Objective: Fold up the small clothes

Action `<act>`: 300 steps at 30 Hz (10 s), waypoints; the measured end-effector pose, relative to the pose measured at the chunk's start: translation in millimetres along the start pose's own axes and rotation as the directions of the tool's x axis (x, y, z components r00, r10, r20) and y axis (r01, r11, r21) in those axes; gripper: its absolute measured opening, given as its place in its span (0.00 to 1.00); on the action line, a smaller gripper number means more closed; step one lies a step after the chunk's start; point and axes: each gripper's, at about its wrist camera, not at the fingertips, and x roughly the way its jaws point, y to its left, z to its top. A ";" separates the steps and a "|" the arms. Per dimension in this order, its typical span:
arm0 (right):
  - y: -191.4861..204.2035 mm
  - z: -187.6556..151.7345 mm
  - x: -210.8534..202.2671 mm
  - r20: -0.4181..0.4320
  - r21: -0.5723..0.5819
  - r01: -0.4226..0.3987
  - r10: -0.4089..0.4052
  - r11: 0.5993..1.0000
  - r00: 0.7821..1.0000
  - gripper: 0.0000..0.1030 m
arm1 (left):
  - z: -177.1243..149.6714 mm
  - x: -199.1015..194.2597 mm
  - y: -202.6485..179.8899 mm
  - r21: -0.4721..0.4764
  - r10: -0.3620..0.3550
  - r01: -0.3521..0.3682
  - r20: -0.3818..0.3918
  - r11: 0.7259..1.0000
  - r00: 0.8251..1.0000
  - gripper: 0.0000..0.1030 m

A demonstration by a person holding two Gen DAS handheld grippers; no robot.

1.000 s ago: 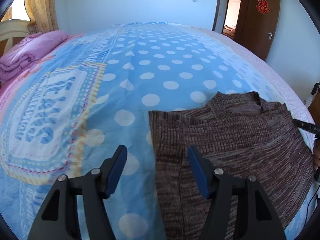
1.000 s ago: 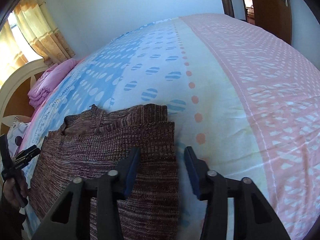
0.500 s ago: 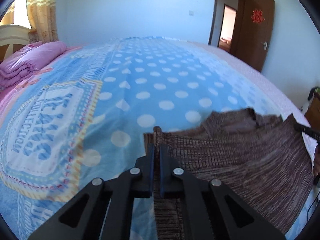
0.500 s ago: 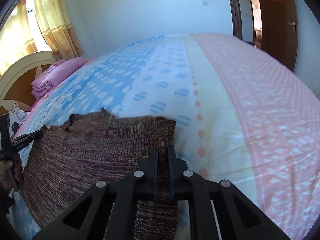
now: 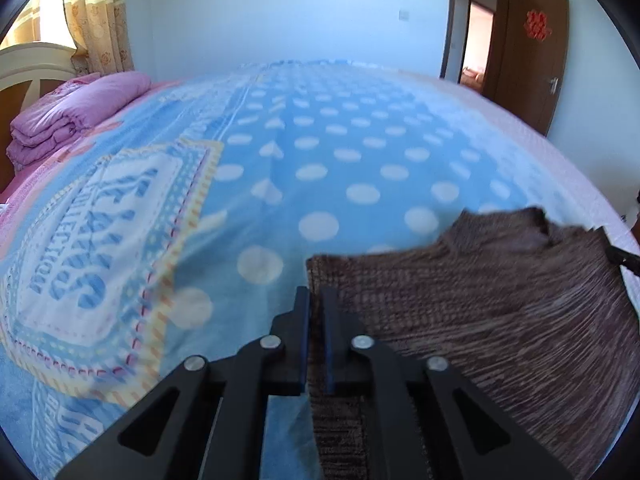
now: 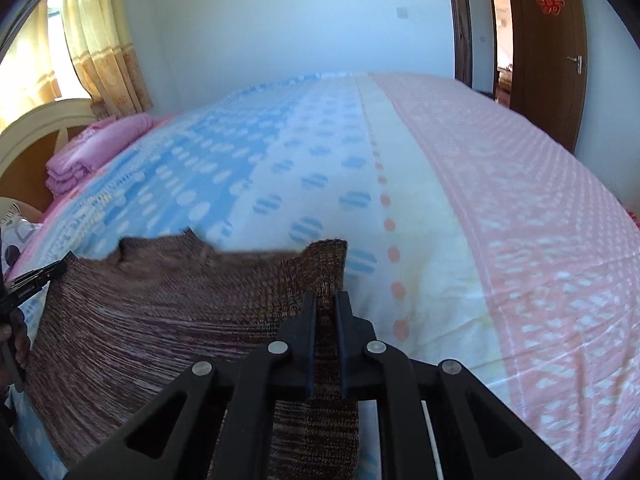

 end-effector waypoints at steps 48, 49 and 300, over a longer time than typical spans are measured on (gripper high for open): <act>40.8 -135.6 -95.1 -0.014 -0.042 -0.069 0.068 0.997 0.998 0.56 | -108.8 -80.5 -10.5 0.020 -0.011 0.013 -0.104 1.000 0.995 1.00; 42.0 -135.4 -94.9 -0.016 -0.047 -0.063 0.062 0.997 0.998 0.56 | -111.6 -83.8 -11.4 0.031 0.000 0.003 -0.099 1.000 0.995 1.00; 17.8 -71.2 -96.4 0.015 -0.056 -0.119 0.120 0.991 0.993 0.10 | -65.9 -48.9 -186.1 0.170 -0.366 0.377 -0.092 0.911 0.926 1.00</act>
